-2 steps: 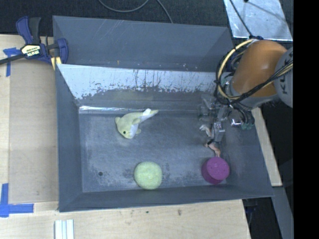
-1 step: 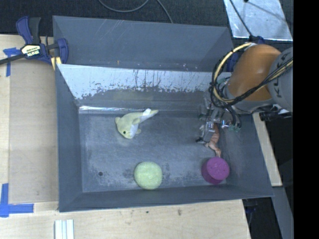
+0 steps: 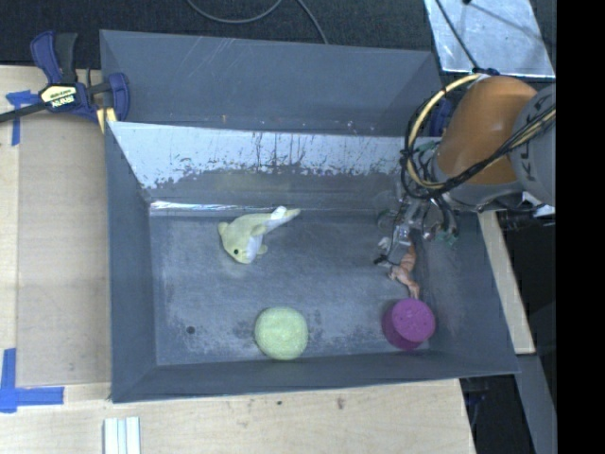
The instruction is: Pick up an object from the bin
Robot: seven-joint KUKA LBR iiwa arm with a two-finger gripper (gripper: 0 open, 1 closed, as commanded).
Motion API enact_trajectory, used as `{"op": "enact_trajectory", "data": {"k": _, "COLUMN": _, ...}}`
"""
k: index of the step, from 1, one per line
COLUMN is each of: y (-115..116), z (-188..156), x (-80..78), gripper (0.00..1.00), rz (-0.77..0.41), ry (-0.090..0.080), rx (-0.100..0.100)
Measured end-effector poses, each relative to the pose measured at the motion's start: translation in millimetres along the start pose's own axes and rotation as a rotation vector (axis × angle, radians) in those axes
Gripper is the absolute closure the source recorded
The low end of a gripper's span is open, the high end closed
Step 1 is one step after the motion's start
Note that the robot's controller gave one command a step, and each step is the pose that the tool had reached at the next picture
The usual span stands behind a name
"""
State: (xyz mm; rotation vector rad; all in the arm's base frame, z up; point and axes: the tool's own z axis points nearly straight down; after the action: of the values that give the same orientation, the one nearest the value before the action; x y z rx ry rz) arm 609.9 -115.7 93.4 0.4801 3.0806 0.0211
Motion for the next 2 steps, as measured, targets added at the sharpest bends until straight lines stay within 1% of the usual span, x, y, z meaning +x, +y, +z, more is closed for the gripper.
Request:
{"op": "enact_trajectory", "data": {"k": 1, "y": -25.0, "z": 3.8, "x": -9.3, "gripper": 1.0, "rz": -0.054, "ry": -0.002, "rx": -0.003}}
{"op": "enact_trajectory", "data": {"k": 2, "y": -25.0, "z": 3.8, "x": -9.3, "gripper": 1.0, "rz": -0.053, "ry": -0.002, "rx": -0.003}}
